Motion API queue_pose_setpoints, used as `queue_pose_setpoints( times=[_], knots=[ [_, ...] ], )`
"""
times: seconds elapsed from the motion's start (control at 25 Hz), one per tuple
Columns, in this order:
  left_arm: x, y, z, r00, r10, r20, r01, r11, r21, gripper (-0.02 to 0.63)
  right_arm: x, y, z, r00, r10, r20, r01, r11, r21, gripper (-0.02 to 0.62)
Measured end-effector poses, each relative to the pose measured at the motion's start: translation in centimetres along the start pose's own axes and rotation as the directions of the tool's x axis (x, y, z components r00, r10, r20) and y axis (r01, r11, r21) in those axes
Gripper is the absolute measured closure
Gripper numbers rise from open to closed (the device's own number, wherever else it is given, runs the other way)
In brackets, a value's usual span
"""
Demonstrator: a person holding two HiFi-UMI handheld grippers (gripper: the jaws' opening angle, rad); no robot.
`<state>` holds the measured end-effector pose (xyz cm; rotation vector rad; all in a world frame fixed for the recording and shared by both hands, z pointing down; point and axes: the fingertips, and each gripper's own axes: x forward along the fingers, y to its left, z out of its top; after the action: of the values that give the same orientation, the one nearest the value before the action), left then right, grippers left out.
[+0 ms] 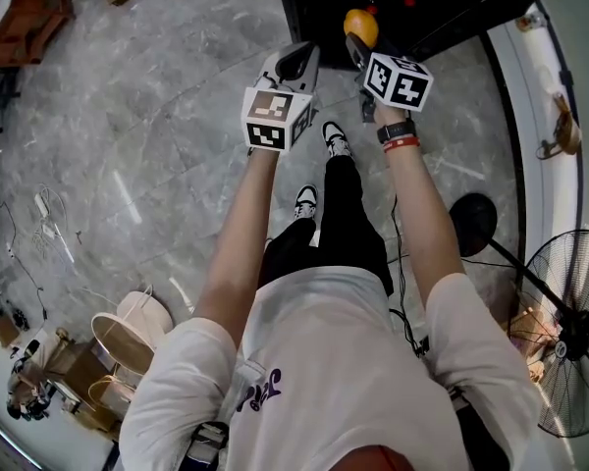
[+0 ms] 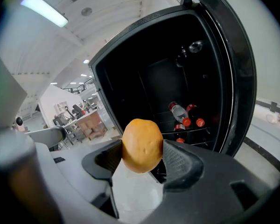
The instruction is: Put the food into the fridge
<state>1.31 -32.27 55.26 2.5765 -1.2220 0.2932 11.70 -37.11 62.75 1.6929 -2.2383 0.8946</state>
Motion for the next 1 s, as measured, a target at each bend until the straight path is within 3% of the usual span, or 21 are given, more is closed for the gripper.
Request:
queue_pose_setpoints(
  times=[1.0],
  knots=[
    [5.7,3.1,-0.3,1.000,-0.001,0.024,0.002,1.000,-0.022,0.588,9.5,-4.3,2.0,0.999,-0.029,-0.033,0.028,0.999,-0.044,0.310]
  ],
)
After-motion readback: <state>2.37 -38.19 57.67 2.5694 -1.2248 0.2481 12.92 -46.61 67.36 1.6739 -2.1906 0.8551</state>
